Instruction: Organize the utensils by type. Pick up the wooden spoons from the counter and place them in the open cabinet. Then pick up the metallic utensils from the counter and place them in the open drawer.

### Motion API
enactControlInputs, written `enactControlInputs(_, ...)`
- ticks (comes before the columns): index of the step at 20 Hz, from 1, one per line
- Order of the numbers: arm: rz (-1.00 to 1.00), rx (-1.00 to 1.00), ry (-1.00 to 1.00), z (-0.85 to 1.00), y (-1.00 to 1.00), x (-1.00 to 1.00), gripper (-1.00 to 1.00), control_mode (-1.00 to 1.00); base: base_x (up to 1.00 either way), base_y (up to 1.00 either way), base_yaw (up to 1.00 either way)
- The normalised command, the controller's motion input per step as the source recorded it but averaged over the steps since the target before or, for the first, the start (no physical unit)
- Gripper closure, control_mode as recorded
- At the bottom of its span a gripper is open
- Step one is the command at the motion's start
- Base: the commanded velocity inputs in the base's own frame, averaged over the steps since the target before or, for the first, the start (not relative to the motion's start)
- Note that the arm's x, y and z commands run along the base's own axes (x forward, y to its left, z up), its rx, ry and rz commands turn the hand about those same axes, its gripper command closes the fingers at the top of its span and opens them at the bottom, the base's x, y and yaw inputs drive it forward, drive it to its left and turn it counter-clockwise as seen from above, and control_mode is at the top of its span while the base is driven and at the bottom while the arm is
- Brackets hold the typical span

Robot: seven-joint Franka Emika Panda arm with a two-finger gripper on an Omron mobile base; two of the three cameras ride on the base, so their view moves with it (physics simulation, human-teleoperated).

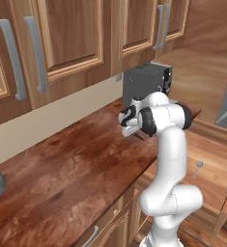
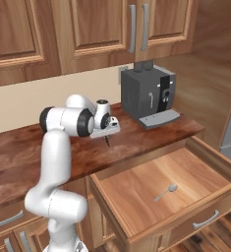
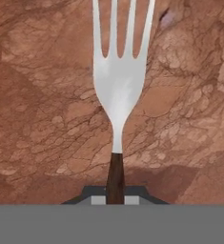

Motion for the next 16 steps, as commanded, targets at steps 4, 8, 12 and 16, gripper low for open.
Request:
enactControlInputs(4,0.0,0.01,0.0,-0.04,-0.18,-0.41,1.0,-1.0,0.0,0.0,0.0)
enactControlInputs(8,0.0,0.03,0.0,0.02,-0.31,-0.3,1.0,-1.0,0.0,0.0,0.0)
enactControlInputs(12,0.0,0.02,0.0,0.12,-0.46,-0.33,1.0,-1.0,0.0,0.0,0.0)
enactControlInputs(16,-0.05,0.01,-0.06,0.06,-0.67,-0.35,1.0,-1.0,0.0,0.0,0.0)
